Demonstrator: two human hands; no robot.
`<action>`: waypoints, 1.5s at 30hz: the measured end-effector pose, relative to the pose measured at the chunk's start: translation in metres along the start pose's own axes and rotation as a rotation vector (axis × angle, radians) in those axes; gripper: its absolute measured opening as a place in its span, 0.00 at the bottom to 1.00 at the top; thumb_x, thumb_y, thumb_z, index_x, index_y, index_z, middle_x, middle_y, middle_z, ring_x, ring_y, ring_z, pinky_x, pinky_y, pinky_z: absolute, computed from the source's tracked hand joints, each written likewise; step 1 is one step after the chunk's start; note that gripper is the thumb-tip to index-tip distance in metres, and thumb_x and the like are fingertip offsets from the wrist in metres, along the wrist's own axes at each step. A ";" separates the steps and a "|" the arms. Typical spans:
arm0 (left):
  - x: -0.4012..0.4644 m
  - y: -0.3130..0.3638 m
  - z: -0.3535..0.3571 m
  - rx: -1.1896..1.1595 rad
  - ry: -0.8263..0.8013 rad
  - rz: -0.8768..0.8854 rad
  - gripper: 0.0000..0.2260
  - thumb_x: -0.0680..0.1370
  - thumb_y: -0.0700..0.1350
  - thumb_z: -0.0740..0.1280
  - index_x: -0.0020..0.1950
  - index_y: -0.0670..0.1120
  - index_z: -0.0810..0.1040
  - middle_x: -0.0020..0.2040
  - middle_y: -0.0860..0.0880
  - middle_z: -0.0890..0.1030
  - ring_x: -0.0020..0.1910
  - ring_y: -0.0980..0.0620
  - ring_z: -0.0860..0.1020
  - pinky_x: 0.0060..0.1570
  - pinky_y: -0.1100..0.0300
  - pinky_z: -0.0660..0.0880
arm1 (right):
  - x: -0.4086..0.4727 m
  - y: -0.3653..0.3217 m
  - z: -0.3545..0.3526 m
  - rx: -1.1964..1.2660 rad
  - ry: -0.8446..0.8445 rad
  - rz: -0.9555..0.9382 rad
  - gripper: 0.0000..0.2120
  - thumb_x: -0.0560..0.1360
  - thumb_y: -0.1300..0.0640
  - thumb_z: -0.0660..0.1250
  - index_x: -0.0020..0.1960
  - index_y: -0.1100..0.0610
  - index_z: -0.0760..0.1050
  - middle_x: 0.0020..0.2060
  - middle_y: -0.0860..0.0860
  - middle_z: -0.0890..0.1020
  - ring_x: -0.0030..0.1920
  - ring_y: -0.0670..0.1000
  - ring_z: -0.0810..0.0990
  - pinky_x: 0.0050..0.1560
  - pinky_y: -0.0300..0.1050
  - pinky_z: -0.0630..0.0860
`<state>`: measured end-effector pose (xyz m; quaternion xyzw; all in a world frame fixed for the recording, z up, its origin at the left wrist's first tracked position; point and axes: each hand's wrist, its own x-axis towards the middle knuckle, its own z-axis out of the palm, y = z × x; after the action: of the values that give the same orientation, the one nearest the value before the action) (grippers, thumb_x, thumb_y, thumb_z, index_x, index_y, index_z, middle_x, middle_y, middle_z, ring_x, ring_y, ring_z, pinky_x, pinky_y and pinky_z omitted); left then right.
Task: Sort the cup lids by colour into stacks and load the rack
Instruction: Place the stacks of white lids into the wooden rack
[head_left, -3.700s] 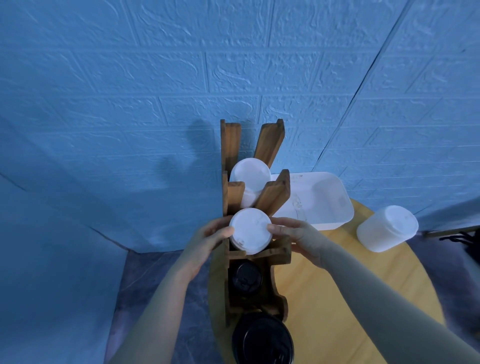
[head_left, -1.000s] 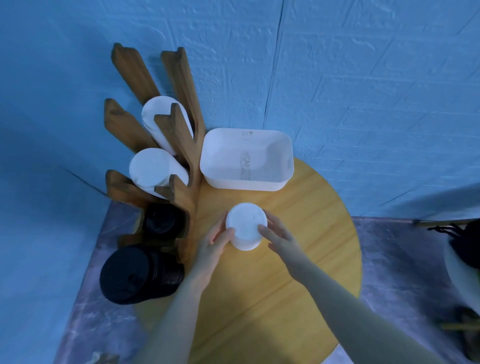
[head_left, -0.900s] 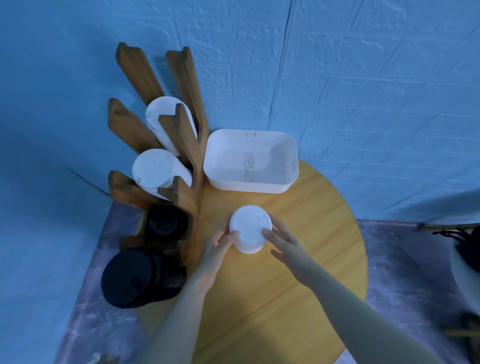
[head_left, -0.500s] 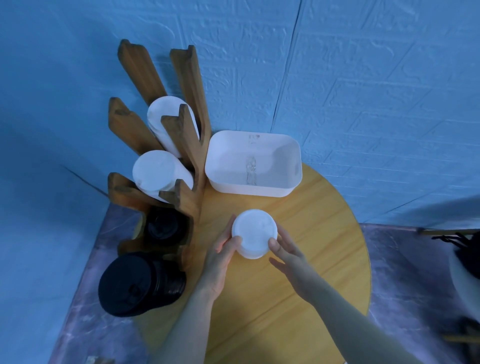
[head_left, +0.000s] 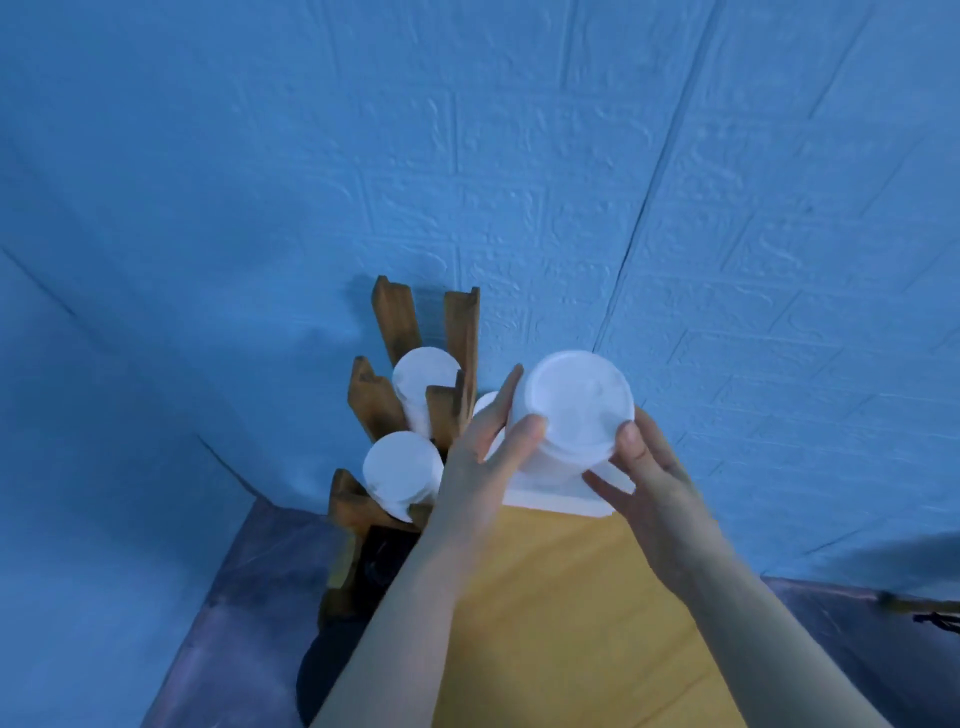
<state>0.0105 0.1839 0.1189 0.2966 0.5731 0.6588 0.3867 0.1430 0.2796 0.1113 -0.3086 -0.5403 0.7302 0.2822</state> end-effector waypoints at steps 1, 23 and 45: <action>0.003 0.009 -0.007 0.004 0.003 0.016 0.28 0.72 0.64 0.69 0.71 0.63 0.72 0.71 0.58 0.75 0.70 0.58 0.73 0.70 0.54 0.69 | 0.006 -0.006 0.007 -0.009 0.019 -0.004 0.46 0.52 0.27 0.76 0.65 0.46 0.75 0.60 0.46 0.81 0.64 0.46 0.77 0.64 0.52 0.73; 0.111 0.061 -0.160 0.282 -0.151 -0.057 0.26 0.67 0.66 0.67 0.66 0.66 0.76 0.64 0.60 0.79 0.66 0.56 0.75 0.64 0.48 0.74 | 0.110 -0.002 0.125 -0.171 -0.013 0.031 0.32 0.65 0.31 0.68 0.65 0.45 0.74 0.58 0.44 0.82 0.58 0.50 0.81 0.69 0.54 0.69; 0.116 0.011 -0.167 0.289 0.084 -0.132 0.16 0.80 0.56 0.66 0.59 0.46 0.81 0.54 0.51 0.83 0.51 0.57 0.80 0.40 0.66 0.71 | 0.107 0.006 0.141 -0.223 0.136 0.179 0.28 0.65 0.35 0.67 0.58 0.51 0.79 0.52 0.45 0.84 0.53 0.41 0.81 0.45 0.33 0.72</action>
<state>-0.1919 0.1943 0.0952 0.2830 0.6958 0.5546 0.3580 -0.0337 0.2713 0.1213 -0.4338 -0.5678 0.6654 0.2160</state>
